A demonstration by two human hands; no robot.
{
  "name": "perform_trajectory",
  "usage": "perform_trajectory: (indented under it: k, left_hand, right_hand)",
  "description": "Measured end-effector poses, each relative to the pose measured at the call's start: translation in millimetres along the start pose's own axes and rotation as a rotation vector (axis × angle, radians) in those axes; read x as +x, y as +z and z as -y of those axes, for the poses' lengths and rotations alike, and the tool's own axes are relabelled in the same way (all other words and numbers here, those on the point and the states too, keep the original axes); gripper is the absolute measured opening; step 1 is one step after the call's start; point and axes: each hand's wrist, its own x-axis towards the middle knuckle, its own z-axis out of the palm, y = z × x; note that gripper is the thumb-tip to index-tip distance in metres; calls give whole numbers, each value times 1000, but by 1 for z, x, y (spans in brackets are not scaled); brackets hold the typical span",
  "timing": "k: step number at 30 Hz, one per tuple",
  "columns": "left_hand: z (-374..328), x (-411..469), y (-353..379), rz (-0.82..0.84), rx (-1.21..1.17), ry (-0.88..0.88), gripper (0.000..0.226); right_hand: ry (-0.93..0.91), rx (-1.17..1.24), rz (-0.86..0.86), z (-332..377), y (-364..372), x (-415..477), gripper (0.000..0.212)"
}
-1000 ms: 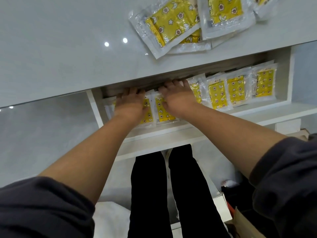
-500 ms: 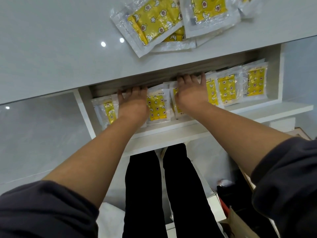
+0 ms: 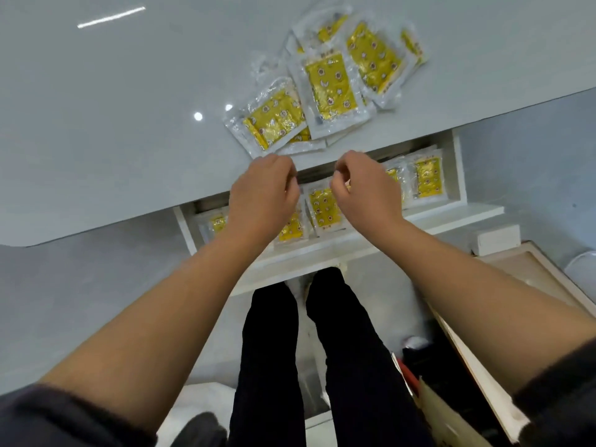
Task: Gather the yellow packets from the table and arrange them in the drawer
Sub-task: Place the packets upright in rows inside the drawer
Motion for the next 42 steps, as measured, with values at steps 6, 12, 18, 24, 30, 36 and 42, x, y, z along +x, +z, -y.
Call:
perform_trajectory:
  k: [6,12,18,24,30,36,42]
  left_hand:
    - [7,62,-12,-66,129,-180,53]
    - [-1,99,-13,3,221,-335,80]
    - [-9,102,-19,40,306,-419,88]
    - [-11,105,-31,96,122,-516,53]
    - [-8,113,-47,149,-217,-607,43]
    - [-7,111,-60,111,-539,-712,25]
    - [-29,113,-58,99,-758,-770,18]
  right_hand:
    - [149,89,-131,5,-22,64,40]
    - [193,-75,-49,10,-22,112,73]
    - [157,11,34,5,-36,126,56]
    - [141,176,189,-20,-58,129,19]
    - [207,480,213,-49,-81,127,35]
    - [241,625,202,-58,-91,125,26]
    - [140,408,154,-61,-90,136,23]
